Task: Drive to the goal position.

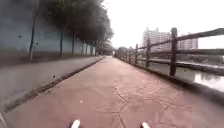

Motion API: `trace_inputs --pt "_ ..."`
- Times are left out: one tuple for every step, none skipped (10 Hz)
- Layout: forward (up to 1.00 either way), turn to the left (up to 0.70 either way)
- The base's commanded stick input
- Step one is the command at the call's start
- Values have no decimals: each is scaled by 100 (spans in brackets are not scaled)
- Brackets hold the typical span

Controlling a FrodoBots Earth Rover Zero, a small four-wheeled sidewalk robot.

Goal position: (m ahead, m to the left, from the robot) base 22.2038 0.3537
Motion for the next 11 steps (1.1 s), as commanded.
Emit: trace_inputs --pt "70 0" --pt "70 0" --pt "70 0" --pt "70 0" --pt "70 0" --pt "70 0" --pt "70 0" --pt "70 0" --pt "70 0" --pt "70 0" --pt "70 0"
